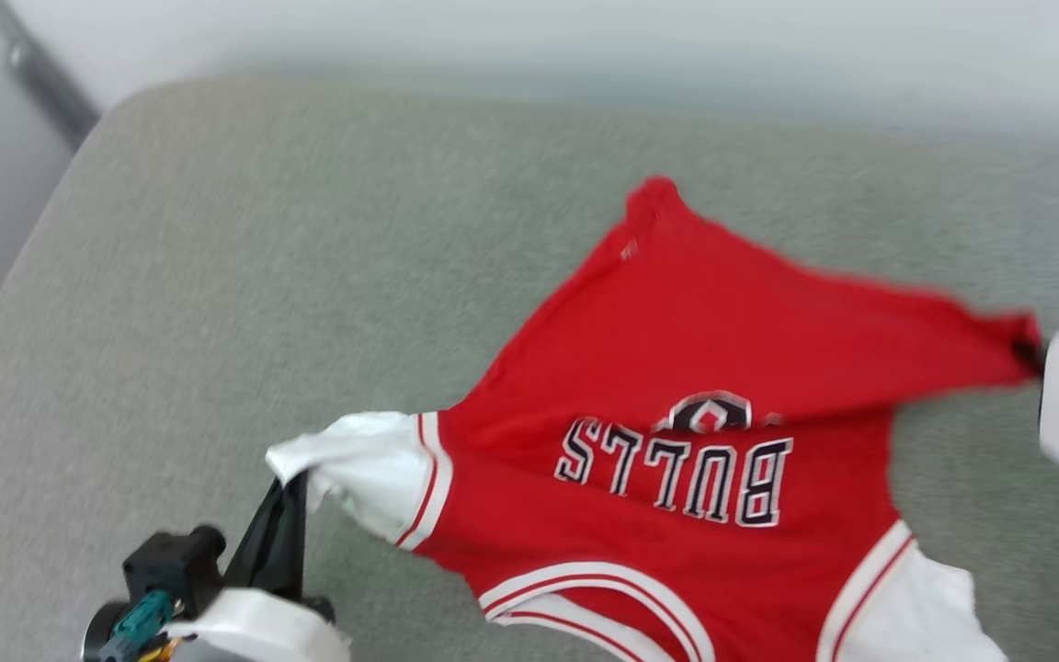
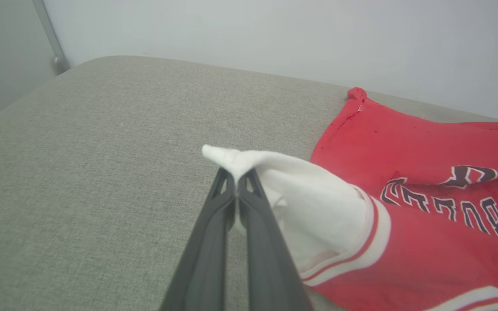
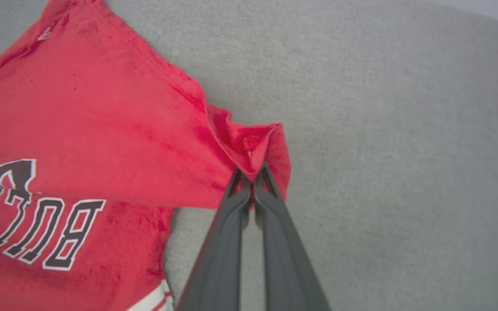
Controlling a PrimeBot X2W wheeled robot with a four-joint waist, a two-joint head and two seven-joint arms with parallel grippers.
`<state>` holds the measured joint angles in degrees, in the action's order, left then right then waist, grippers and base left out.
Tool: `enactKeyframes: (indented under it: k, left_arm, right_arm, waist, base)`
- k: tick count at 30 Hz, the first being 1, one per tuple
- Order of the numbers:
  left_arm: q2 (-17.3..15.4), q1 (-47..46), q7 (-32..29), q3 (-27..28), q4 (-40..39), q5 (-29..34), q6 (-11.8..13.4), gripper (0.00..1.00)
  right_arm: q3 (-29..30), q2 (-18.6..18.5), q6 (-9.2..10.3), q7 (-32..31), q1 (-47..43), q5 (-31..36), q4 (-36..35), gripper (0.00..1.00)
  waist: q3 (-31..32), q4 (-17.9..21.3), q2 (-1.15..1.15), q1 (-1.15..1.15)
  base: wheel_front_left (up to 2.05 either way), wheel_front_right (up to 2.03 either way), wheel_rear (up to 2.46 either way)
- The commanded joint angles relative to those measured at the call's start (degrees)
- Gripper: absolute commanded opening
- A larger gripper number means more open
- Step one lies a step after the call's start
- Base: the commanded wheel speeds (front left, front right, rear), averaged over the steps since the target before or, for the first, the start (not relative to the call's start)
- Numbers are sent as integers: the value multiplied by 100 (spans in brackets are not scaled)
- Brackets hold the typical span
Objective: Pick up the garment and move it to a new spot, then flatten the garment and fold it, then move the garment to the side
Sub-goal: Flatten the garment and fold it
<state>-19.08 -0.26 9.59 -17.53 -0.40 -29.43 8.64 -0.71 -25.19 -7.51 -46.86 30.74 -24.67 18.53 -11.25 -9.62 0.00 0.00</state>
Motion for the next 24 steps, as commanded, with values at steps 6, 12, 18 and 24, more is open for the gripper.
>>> enactKeyframes:
  k: [6,12,18,24]
  left_arm:
    - [-207,730,-260,200,-184,-154,287,0]
    - [-331,1089,-421,296,-282,-250,399,0]
    - [-322,1120,-460,285,-270,-308,404,0]
    - [-332,906,-519,199,-294,-284,342,0]
  right_arm:
    - [336,198,4,-117,-2179,-63,-1001,0]
    - [653,706,3,-514,-3884,65,-1766,0]
    - [689,1219,4,-528,-4588,-57,-2155,100]
    - [707,1229,3,758,-4200,22,-2267,100]
  waist:
    - [1014,901,0,0]
    - [1187,1150,0,0]
    - [1171,1234,0,0]
    - [1070,1174,0,0]
  base:
    - [0,0,0]
    - [0,0,0]
    - [0,0,0]
    - [0,0,0]
